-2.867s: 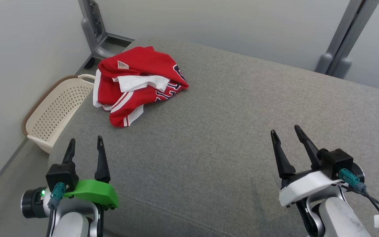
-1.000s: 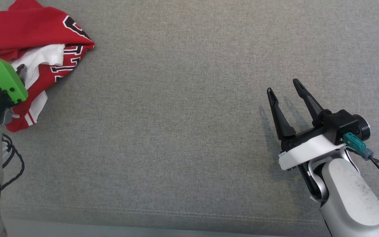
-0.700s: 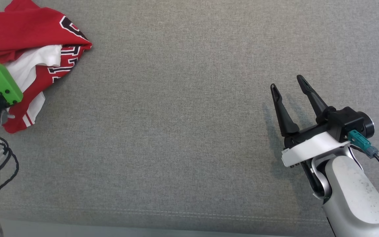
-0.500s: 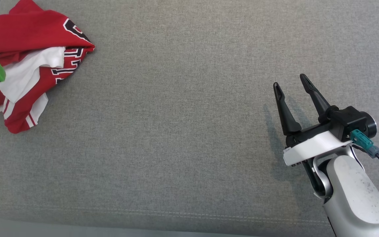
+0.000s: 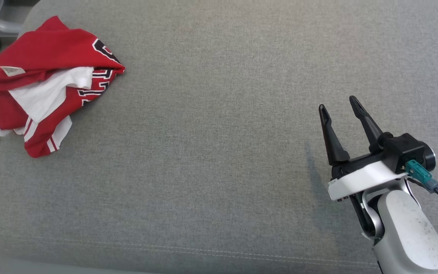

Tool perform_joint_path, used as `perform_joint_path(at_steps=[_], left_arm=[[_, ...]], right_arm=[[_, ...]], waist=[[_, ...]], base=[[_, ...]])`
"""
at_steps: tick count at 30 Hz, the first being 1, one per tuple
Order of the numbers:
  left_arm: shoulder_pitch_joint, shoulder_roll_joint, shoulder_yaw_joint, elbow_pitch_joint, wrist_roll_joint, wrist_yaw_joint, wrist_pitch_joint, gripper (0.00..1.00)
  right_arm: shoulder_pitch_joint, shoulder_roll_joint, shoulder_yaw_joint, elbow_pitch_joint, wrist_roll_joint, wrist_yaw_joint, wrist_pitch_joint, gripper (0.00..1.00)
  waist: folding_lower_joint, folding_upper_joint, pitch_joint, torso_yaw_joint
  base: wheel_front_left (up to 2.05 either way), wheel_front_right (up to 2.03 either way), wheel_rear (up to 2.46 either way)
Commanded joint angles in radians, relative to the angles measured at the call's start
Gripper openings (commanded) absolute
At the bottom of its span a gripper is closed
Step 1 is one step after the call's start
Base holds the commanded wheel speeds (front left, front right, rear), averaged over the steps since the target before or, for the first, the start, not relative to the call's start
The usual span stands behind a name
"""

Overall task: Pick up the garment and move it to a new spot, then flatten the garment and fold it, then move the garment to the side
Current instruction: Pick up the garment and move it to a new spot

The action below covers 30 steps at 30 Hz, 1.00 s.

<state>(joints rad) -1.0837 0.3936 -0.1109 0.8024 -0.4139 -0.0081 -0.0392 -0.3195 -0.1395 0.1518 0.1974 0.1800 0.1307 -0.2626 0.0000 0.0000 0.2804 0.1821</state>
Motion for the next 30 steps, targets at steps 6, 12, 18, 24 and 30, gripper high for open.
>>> perform_joint_path(at_steps=[6, 12, 18, 24, 30], left_arm=[[0.175, -0.043, 0.031, -0.137, -0.037, 0.033, -0.104, 1.00], [0.428, -0.091, 0.053, -0.337, -0.062, 0.066, -0.182, 1.00], [0.637, -0.121, 0.049, -0.472, -0.051, 0.087, -0.209, 1.00], [0.789, -0.143, 0.045, -0.551, -0.030, 0.100, -0.222, 1.00], [0.915, -0.170, 0.055, -0.626, -0.006, 0.112, -0.226, 1.00]], right_arm=[[0.039, 0.011, -0.004, -0.007, -0.010, 0.000, -0.003, 1.00], [0.070, 0.022, -0.005, -0.008, -0.015, 0.000, -0.003, 1.00], [0.091, 0.027, -0.010, -0.002, -0.015, 0.000, -0.003, 1.00], [0.110, 0.036, -0.022, 0.008, -0.008, 0.000, -0.003, 1.00], [0.130, 0.047, -0.025, 0.016, -0.007, 0.000, -0.003, 1.00]], waist=[[0.0000, 0.0000, -0.078, 0.039], [0.0000, 0.0000, -0.132, 0.059], [0.0000, 0.0000, -0.163, 0.074], [0.0000, 0.0000, -0.192, 0.081], [0.0000, 0.0000, -0.221, 0.082]], base=[[0.00, 0.00, 0.00], [0.00, 0.00, 0.00], [0.00, 0.00, 0.00], [0.00, 0.00, 0.00], [0.00, 0.00, 0.00]])
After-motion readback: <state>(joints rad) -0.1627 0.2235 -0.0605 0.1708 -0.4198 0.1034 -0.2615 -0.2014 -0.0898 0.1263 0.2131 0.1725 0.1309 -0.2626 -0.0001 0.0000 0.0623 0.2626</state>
